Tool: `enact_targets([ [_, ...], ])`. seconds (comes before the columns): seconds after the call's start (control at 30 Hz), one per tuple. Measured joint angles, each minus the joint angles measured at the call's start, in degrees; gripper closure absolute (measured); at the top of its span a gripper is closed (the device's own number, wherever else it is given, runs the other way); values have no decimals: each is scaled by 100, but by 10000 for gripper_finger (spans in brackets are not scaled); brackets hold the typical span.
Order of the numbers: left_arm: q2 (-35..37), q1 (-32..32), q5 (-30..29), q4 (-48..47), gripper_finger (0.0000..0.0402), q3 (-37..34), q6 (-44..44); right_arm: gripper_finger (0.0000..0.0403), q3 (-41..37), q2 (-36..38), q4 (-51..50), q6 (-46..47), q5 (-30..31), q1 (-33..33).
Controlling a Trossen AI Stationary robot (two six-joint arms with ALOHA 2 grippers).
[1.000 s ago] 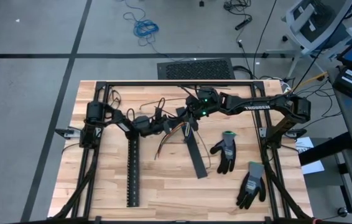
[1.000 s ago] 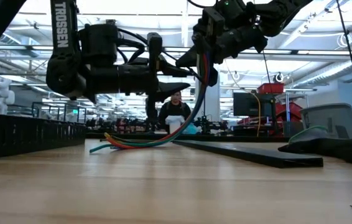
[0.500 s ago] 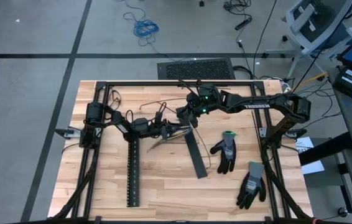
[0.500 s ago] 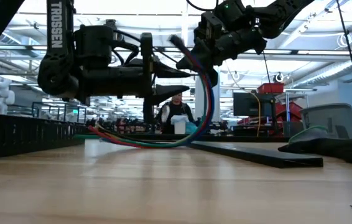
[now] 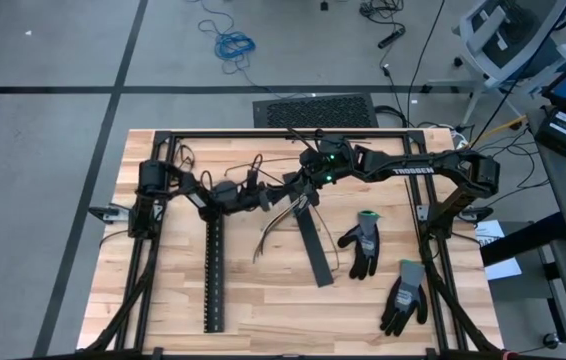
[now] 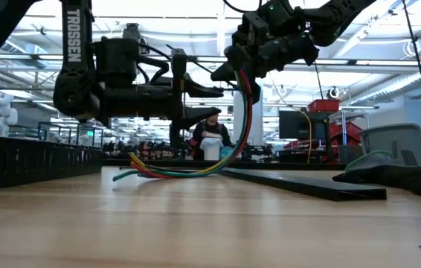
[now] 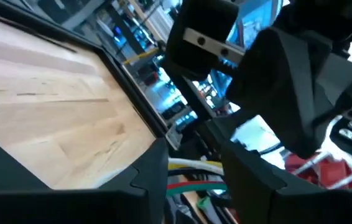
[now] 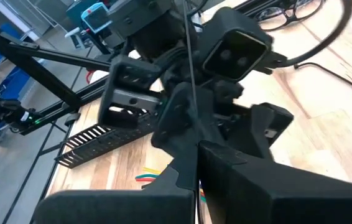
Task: Ziptie cables
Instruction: Wrap the black zip tie on the cables
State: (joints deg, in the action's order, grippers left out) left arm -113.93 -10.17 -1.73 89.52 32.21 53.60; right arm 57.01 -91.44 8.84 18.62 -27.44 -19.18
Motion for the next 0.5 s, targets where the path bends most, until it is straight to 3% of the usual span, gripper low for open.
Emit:
enact_targets([
  [0.1, 0, 28, 335, 0, 229, 0, 74, 403, 0, 0, 4, -21, 4, -5],
  [0.27, 31, 186, 240, 4, 188, 51, 158, 403, -2, 0, 2, -43, 8, -40],
  [0.5, 69, 287, 72, 7, 178, 333, 89, 403, -2, 0, 15, -71, 8, -76],
])
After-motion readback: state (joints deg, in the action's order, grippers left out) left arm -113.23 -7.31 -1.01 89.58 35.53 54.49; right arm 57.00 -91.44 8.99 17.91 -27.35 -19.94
